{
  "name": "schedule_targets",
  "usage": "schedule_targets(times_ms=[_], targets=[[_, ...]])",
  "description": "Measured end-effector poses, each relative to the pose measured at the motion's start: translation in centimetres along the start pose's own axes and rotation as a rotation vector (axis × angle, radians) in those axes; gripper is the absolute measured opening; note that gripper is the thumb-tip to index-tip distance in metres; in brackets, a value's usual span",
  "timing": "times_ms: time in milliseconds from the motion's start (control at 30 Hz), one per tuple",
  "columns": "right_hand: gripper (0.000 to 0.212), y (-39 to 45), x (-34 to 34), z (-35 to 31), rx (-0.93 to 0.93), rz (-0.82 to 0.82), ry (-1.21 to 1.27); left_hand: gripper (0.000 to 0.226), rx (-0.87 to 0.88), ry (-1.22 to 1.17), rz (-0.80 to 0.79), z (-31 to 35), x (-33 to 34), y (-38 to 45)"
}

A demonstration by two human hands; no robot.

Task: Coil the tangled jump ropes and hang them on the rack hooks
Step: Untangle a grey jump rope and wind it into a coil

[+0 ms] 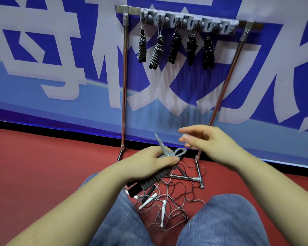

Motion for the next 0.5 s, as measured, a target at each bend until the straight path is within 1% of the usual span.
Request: schedule_targets(times_ms=[67,100,200,267,333,433,500], targets=[[0.023,-0.8,0.1,0.0,-0.048,-0.072,-0.21,0.014,-0.007,-0.032,-0.025,-0.2,-0.2,-0.4],[0.025,-1.1,0.4,0.0,-0.064,-0.093,-0.273,0.013,-0.006,-0.042,-0.035,-0.2,-0.2,-0.5],[0.023,-1.6,1.1,-0.6,-0.122,-0.074,-0.369,0.009,0.021,-0.036,-0.056,0.5,0.0,-0.8],[0.02,-1.6,1.0,-1.4,-0.186,-0.032,-0.479,0.017,0.046,-0.022,-0.065,1.1,0.2,-0.9],[0.02,-1.5,1.1,-2.3,-0.253,-0.038,-0.575,0.023,0.055,0.014,-0.07,1.4,0.2,-1.0],[0.022,-1.4,2.1,-3.1,-0.294,-0.129,-0.688,0.023,0.057,0.078,-0.09,1.5,0.1,-0.9],[0.019,-1.5,3.0,-3.6,-0.31,-0.194,-0.849,0.019,0.066,0.151,-0.092,1.5,-0.1,-0.8]])
Point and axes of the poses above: each hand's wrist, its own y-axis towards the middle knuckle, its own x-axis out of the palm, z = x × y, the point moved 10 cm from there along y, towards the middle knuckle, and after that the axes turned 1 degree about z, right-handed, at the moved point
